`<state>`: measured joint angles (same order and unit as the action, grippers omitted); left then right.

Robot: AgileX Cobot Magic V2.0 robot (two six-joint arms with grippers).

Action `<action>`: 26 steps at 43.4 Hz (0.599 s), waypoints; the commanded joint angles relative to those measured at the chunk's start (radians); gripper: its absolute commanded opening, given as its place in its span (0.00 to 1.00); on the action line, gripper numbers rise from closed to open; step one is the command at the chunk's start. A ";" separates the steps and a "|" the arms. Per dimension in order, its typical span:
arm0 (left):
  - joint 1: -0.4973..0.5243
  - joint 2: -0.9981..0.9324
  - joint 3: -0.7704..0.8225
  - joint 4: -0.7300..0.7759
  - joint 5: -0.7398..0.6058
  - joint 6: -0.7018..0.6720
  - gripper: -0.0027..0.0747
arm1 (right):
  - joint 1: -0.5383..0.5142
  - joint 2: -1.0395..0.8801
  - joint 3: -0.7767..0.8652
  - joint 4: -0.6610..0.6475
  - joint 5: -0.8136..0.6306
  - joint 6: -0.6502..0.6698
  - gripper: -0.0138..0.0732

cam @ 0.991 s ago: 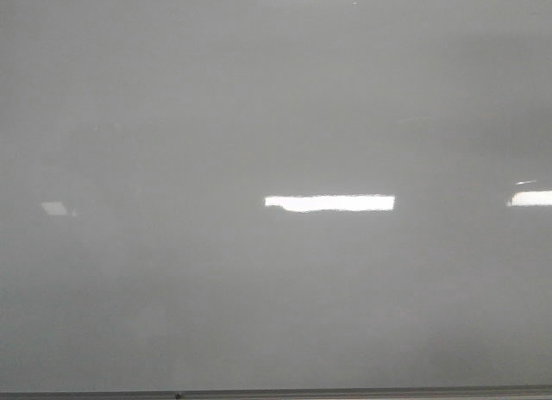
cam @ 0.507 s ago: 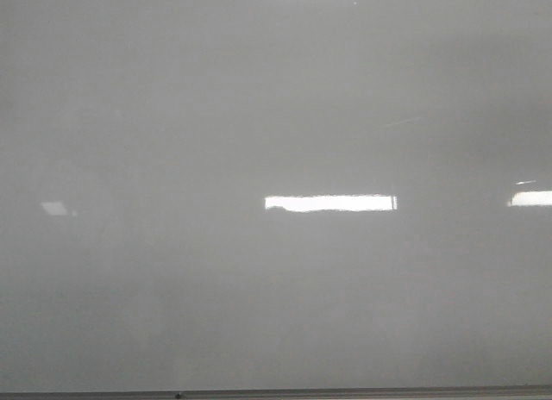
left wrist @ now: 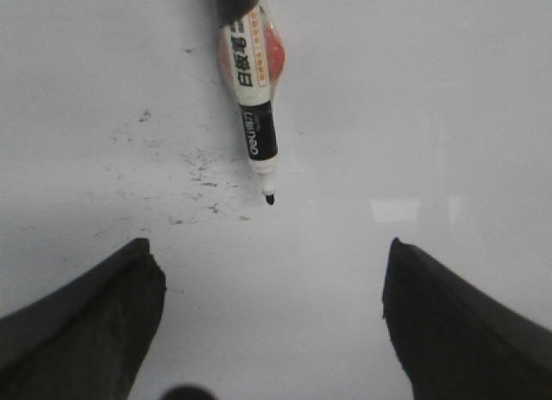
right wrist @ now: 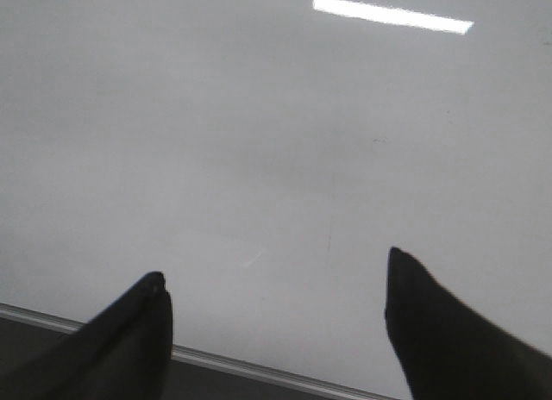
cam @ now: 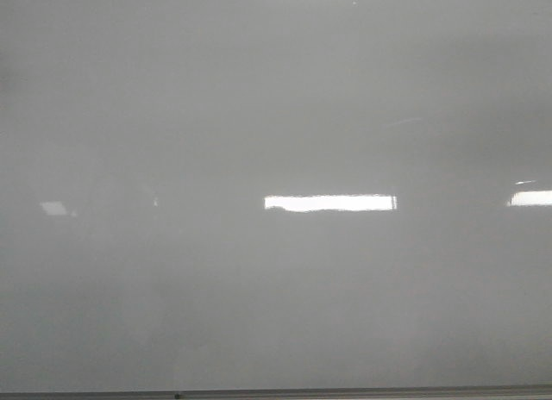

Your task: Write number 7 on whiteboard

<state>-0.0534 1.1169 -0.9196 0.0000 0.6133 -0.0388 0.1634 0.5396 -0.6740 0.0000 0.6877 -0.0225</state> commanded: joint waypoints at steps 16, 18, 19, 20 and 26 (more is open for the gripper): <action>0.000 0.231 -0.049 -0.028 -0.332 -0.011 0.71 | 0.004 0.010 -0.036 0.000 -0.063 -0.008 0.78; 0.000 0.246 -0.049 -0.028 -0.362 -0.011 0.71 | 0.004 0.010 -0.036 0.000 -0.061 -0.008 0.78; 0.000 0.254 -0.049 -0.028 -0.371 -0.011 0.71 | 0.004 0.010 -0.036 0.000 -0.061 -0.008 0.78; 0.000 0.260 -0.049 -0.028 -0.381 -0.011 0.71 | 0.004 0.010 -0.036 0.000 -0.060 -0.008 0.78; 0.000 0.287 -0.049 -0.028 -0.431 -0.011 0.70 | 0.004 0.010 -0.036 0.000 -0.050 -0.008 0.78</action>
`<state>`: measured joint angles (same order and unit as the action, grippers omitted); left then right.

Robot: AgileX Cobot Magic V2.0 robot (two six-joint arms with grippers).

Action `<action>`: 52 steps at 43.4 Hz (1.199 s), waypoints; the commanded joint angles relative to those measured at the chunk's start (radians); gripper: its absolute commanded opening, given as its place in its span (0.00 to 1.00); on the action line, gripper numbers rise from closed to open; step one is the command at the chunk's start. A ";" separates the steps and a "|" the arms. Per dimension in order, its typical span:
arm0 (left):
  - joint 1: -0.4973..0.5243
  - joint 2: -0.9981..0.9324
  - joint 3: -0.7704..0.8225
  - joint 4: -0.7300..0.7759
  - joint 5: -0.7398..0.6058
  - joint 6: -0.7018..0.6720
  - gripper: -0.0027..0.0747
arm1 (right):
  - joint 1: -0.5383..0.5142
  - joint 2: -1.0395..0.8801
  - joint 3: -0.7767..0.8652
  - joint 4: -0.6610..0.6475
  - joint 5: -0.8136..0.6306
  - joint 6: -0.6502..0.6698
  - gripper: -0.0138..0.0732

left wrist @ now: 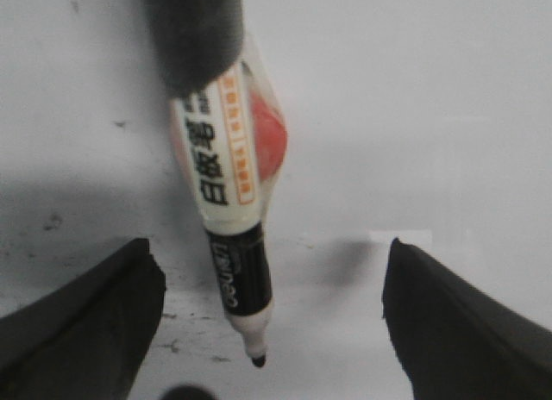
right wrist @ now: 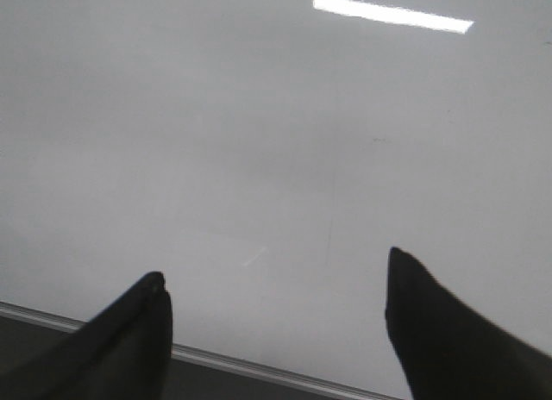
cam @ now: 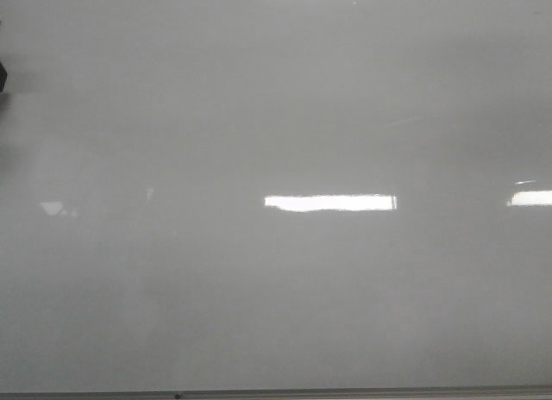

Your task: Write number 7 on whiteboard

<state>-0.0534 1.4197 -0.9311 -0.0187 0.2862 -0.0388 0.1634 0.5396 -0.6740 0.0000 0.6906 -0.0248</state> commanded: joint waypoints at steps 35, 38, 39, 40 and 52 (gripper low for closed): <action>0.000 -0.091 -0.048 0.005 0.023 0.009 0.01 | 0.003 0.009 -0.039 0.000 -0.080 -0.006 0.78; -0.007 -0.129 -0.069 0.005 0.107 0.054 0.01 | 0.003 0.009 -0.039 0.000 -0.085 -0.006 0.78; -0.013 -0.140 -0.075 0.005 0.139 0.080 0.01 | 0.003 0.009 -0.039 0.000 -0.086 -0.006 0.78; -0.019 -0.147 -0.086 0.005 0.160 0.107 0.01 | 0.003 0.009 -0.039 0.000 -0.086 -0.006 0.78; -0.202 -0.185 -0.253 -0.094 0.613 0.442 0.01 | 0.003 0.011 -0.039 0.000 -0.071 -0.005 0.78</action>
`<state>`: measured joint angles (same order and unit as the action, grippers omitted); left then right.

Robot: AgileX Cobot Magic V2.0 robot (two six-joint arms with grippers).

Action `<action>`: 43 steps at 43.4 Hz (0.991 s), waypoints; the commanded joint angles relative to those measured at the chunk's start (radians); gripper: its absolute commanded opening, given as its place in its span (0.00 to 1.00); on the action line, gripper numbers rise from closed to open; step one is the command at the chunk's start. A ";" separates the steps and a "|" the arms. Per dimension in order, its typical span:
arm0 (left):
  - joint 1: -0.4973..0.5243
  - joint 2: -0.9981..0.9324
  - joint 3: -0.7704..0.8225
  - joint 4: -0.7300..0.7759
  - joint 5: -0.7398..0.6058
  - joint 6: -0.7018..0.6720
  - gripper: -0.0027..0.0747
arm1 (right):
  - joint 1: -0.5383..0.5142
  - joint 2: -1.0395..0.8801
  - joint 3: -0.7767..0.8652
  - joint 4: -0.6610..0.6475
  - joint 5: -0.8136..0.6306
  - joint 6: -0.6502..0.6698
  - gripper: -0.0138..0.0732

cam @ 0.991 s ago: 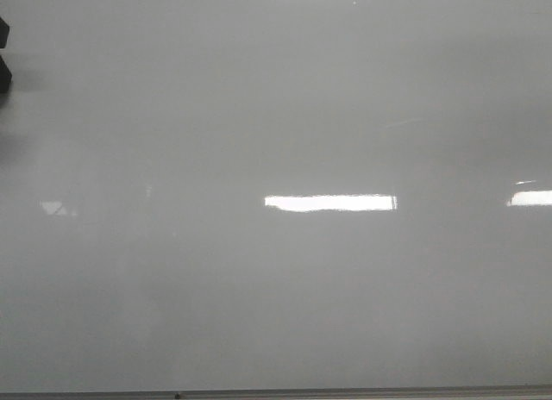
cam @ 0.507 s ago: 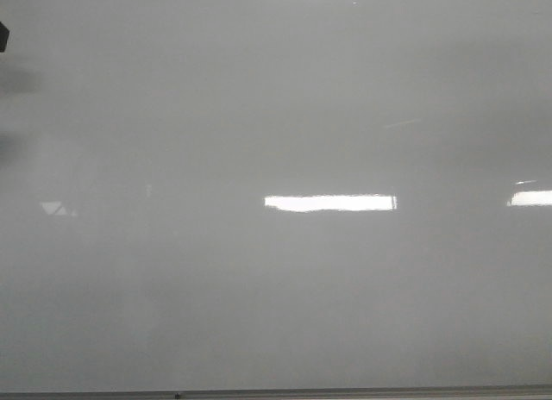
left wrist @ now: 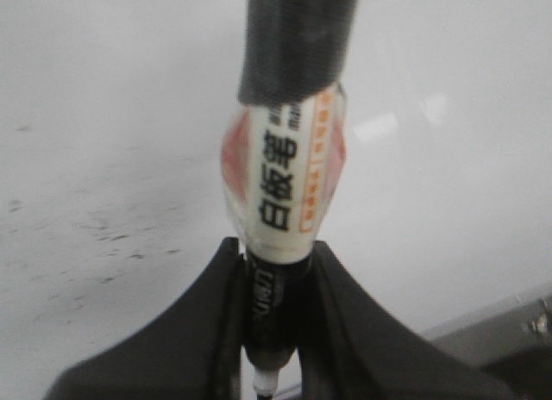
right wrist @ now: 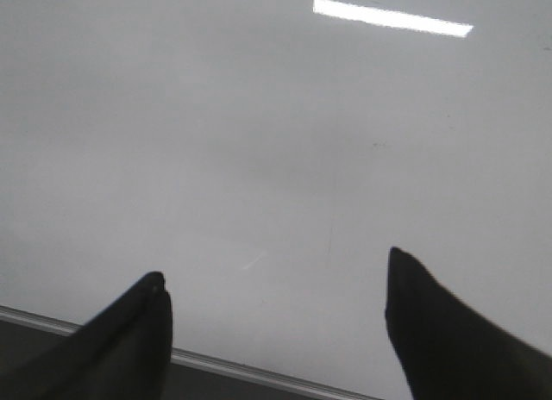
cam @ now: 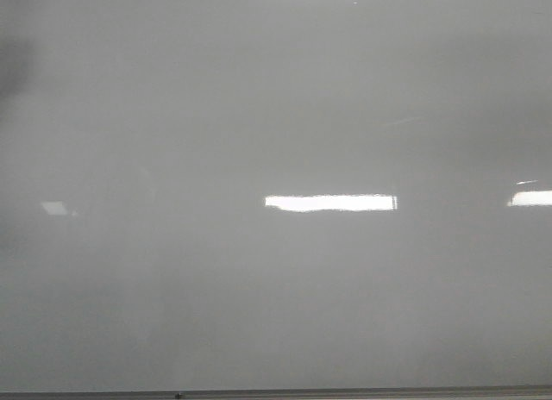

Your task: Write number 7 on whiteboard

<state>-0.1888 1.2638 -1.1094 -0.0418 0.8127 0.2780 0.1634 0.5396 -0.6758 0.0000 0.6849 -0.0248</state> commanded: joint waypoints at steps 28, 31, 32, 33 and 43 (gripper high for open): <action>-0.625 0.119 -0.171 -0.194 0.267 0.444 0.01 | 0.005 0.240 -0.166 0.437 0.251 -0.608 0.78; -0.655 0.121 -0.171 -0.192 0.267 0.444 0.01 | 0.012 0.273 -0.179 0.566 0.307 -0.785 0.78; -0.660 0.121 -0.171 -0.190 0.267 0.444 0.01 | 0.017 0.282 -0.180 0.602 0.316 -0.829 0.78; -0.670 0.121 -0.171 -0.191 0.267 0.444 0.01 | 0.025 0.293 -0.180 0.644 0.322 -0.882 0.78; -0.725 0.121 -0.171 -0.187 0.267 0.444 0.01 | 0.160 0.386 -0.218 0.736 0.327 -1.056 0.78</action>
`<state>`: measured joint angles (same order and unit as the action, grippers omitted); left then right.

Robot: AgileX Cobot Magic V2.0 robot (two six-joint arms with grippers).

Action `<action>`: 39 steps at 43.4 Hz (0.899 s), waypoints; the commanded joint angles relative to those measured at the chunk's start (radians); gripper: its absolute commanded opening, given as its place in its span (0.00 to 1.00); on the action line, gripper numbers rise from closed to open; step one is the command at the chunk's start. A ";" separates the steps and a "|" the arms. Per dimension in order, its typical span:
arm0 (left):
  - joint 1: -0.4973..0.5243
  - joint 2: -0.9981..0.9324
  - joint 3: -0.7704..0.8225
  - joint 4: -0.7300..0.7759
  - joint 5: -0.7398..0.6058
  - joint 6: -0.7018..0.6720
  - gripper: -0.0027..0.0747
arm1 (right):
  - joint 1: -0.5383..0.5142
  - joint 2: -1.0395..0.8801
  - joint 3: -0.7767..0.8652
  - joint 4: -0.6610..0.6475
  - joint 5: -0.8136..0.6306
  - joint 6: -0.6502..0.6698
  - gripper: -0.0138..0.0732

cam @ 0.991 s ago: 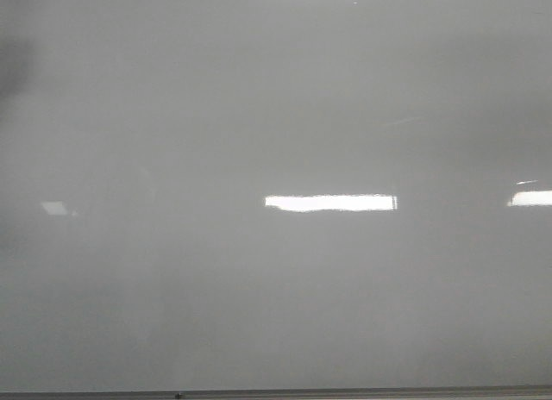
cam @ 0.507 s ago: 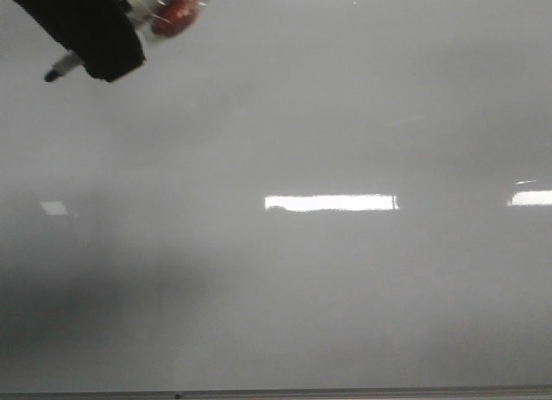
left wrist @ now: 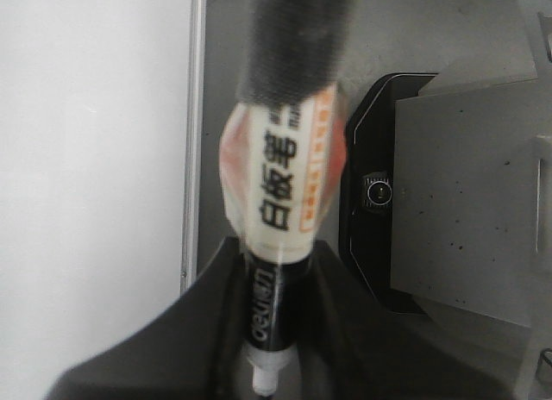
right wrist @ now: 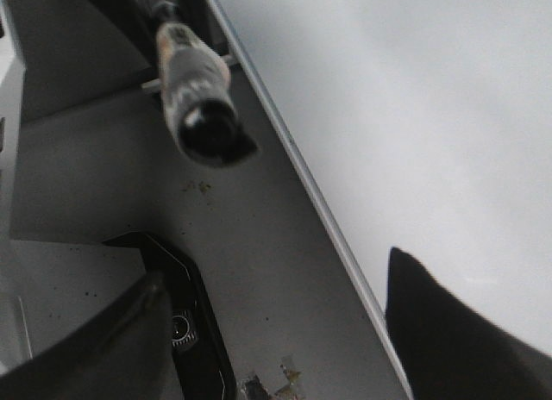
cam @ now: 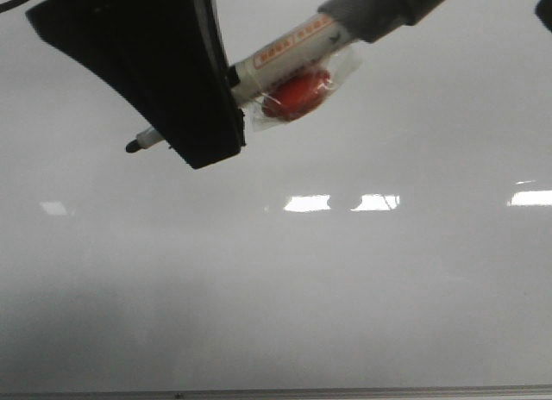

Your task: Write number 7 on whiteboard

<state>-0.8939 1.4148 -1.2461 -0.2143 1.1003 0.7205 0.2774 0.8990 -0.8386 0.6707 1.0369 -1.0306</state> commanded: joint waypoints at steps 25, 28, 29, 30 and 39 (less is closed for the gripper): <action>-0.026 -0.030 -0.034 -0.014 -0.024 0.002 0.01 | 0.286 0.183 -0.152 0.066 -0.148 -0.057 0.68; -0.026 -0.030 -0.034 -0.014 -0.024 0.002 0.01 | 0.286 0.187 -0.152 0.066 -0.147 -0.057 0.59; -0.026 -0.030 -0.034 -0.014 -0.024 0.002 0.01 | 0.286 0.188 -0.152 0.066 -0.147 -0.057 0.57; -0.026 -0.030 -0.034 -0.014 -0.026 0.002 0.01 | 0.286 0.188 -0.152 0.066 -0.147 -0.057 0.54; -0.026 -0.030 -0.034 -0.014 -0.026 0.002 0.01 | 0.286 0.188 -0.152 0.066 -0.144 -0.057 0.31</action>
<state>-0.9099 1.4148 -1.2461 -0.2097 1.1003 0.7205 0.5622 1.0999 -0.9539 0.6874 0.9238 -1.0731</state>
